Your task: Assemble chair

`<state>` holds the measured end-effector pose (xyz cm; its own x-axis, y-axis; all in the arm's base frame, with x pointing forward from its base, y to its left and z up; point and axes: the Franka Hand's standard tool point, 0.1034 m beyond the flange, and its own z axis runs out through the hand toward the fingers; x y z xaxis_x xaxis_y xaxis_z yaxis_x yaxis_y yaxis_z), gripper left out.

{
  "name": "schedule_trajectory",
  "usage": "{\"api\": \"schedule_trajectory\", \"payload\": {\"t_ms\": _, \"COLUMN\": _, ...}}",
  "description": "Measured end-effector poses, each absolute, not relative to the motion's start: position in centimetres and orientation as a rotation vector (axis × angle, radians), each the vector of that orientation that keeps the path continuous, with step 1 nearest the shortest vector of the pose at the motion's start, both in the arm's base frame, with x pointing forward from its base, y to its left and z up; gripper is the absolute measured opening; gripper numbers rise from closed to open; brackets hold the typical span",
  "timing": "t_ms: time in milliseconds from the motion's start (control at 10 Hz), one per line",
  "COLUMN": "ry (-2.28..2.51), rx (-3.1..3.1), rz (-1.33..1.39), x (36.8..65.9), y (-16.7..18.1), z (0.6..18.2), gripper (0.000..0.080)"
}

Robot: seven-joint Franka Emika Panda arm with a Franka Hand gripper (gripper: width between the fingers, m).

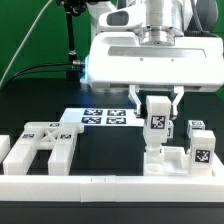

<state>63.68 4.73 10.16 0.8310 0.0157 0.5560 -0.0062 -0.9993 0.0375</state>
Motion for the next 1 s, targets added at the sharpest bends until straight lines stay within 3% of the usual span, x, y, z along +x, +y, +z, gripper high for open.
{"api": "schedule_trajectory", "payload": {"t_ms": 1000, "ry": 0.014, "rx": 2.982, "rz": 0.859, "x": 63.0, "y": 5.0, "z": 8.3, "gripper": 0.0284}}
